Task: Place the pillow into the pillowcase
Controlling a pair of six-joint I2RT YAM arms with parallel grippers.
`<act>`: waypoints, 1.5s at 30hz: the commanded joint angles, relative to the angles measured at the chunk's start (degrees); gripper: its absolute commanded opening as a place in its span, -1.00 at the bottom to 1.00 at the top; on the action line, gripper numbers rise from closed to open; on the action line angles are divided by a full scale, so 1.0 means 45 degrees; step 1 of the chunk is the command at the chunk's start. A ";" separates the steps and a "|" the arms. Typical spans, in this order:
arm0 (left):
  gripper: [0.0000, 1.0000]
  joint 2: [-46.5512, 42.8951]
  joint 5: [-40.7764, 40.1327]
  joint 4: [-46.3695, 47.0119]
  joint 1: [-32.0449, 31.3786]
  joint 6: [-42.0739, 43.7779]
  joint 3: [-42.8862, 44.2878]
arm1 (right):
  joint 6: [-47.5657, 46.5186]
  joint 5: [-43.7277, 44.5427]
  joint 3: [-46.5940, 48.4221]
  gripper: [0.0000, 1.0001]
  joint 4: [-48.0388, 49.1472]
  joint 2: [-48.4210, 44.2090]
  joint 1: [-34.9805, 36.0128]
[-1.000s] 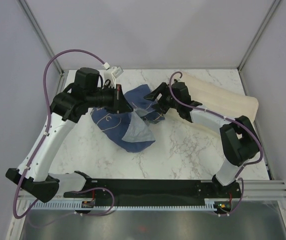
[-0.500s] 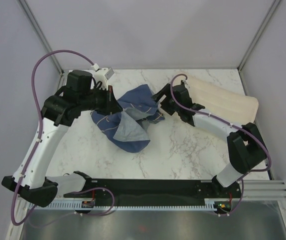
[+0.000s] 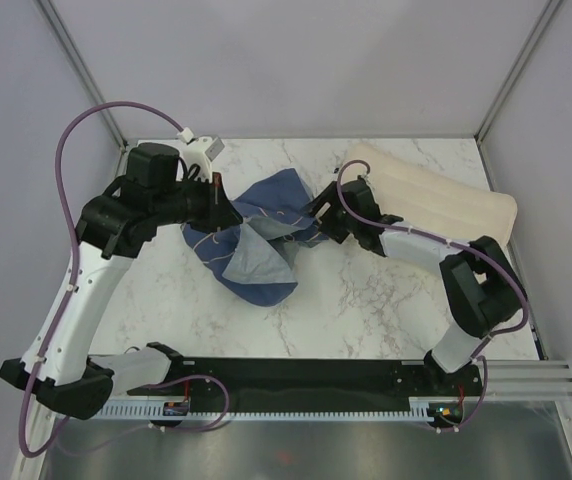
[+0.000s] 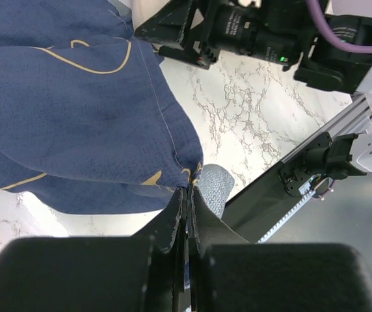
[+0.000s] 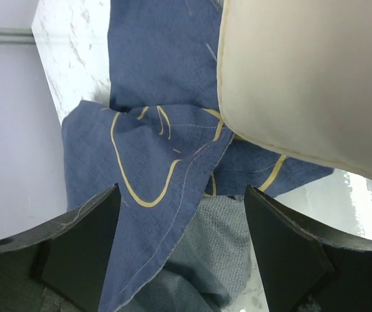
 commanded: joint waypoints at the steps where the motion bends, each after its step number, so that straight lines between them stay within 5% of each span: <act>1: -0.95 -0.0367 0.0128 -0.0078 0.0070 0.0439 0.0194 | 0.0986 -0.0778 0.0482 0.70 0.1158 0.0843 0.0335; 5: -0.95 -0.0367 0.0109 -0.0156 0.0070 0.0497 0.0291 | 0.1339 -0.1189 0.1518 0.44 0.1685 0.1764 0.0667; 6: -0.95 -0.0367 0.0031 -0.0175 0.0070 0.0517 0.0311 | 0.1378 -0.1325 0.1713 -0.18 0.1783 0.1862 0.0687; 8: -0.95 -0.0328 -0.0473 -0.0408 0.0070 0.0575 0.0545 | 0.1107 -0.1268 0.2396 -0.94 0.1688 0.1883 0.0648; 9: -0.95 -0.0309 -0.1077 -0.0565 0.0070 0.0537 0.0816 | 0.0892 -0.1132 0.2670 -1.00 0.1396 0.1785 0.0629; 14: -0.95 -0.0484 -0.5466 -0.1405 0.0070 0.0614 0.1638 | -0.0999 0.0586 0.4857 -1.00 -0.0753 0.0167 0.0453; 17: -0.95 -0.0679 -0.5926 -0.1562 0.0070 0.0810 0.2594 | -0.1841 0.1640 0.5989 -1.00 -0.1573 -0.1122 0.0375; 24: -0.92 -0.1829 -0.3760 -0.0276 0.0070 0.2176 0.5814 | -0.4419 0.4667 0.8450 -1.00 -0.2727 -0.3955 0.0219; 30: -0.88 -0.3725 -0.3232 0.2536 0.0070 0.2158 0.5586 | -0.6588 0.6777 0.9215 -1.00 -0.2533 -0.6065 0.0199; 39: -0.93 -0.3728 0.0262 0.3924 0.0070 0.1007 0.5663 | -0.8248 0.6097 0.9719 -1.00 -0.1614 -0.8078 0.0199; 41: -0.82 -0.3532 0.1234 0.4043 0.0070 0.0538 0.5527 | -0.8426 0.5940 1.0093 -1.00 -0.1887 -0.8098 0.0199; 44: -0.36 -0.2986 0.2116 0.4121 0.0070 -0.0087 0.4128 | -0.8602 0.6017 1.0270 -1.00 -0.2219 -0.8079 0.0199; 45: -0.04 -0.2829 0.2294 0.4179 0.0070 -0.0185 0.3675 | -0.8602 0.6076 1.0135 -1.00 -0.2258 -0.8079 0.0199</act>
